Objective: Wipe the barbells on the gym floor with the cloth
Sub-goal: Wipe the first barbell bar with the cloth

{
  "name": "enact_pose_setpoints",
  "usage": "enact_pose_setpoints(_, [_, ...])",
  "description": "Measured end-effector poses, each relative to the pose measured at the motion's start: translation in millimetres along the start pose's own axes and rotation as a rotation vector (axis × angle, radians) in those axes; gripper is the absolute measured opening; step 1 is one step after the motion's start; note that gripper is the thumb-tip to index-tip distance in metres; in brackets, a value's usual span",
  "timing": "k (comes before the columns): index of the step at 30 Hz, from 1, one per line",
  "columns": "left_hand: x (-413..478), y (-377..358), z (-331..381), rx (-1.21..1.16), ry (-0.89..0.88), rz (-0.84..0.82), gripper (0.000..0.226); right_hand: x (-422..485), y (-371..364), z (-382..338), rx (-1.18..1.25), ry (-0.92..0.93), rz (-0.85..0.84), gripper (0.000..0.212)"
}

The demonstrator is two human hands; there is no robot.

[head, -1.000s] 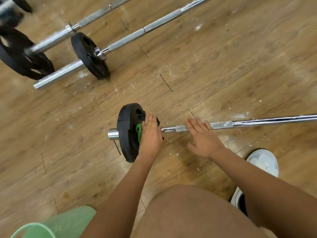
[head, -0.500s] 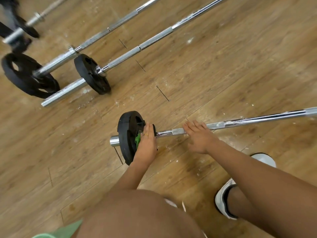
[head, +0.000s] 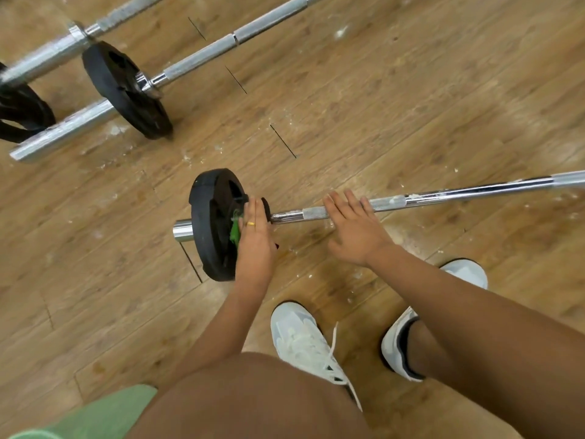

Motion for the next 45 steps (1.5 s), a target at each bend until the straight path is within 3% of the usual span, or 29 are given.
enact_pose_setpoints(3, [-13,2,0,-0.023,-0.005,0.041,0.081,2,0,2,-0.06,0.012,0.01,0.092])
enact_pose_setpoints(6, [8,0,5,0.036,-0.031,0.046,0.071,9,-1,3,-0.129,0.051,-0.048,0.094])
enact_pose_setpoints(12, [22,0,8,0.053,-0.019,0.139,0.07,15,25,29,-0.365,0.271,-0.387,0.087])
enact_pose_setpoints(14, [21,0,6,0.063,-0.03,0.158,0.069,9,31,51,-0.406,0.286,-0.408,0.084])
enact_pose_setpoints(20, [23,-6,-1,0.082,-0.068,0.13,0.073,1,18,80,-0.265,0.279,-0.183,0.087])
enact_pose_setpoints(27, [53,3,2,0.036,-0.028,0.116,0.05,-3,22,108,-0.044,0.045,0.134,0.086])
enact_pose_setpoints(33, [10,4,-3,-0.112,0.004,0.14,0.065,0,33,116,-0.042,0.109,0.069,0.094])
enact_pose_setpoints(39, [51,2,3,0.017,0.022,0.077,0.054,-7,25,114,-0.097,0.129,0.084,0.096])
enact_pose_setpoints(45, [-3,-3,-7,-0.062,0.017,0.065,0.068,-23,18,109,-0.09,0.154,0.074,0.096])
Point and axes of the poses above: each hand's wrist, its own x-axis towards the middle knuckle, its own y-axis out of the back of the hand, z = x × y, the point moved 10 cm from there along x, towards the middle knuckle
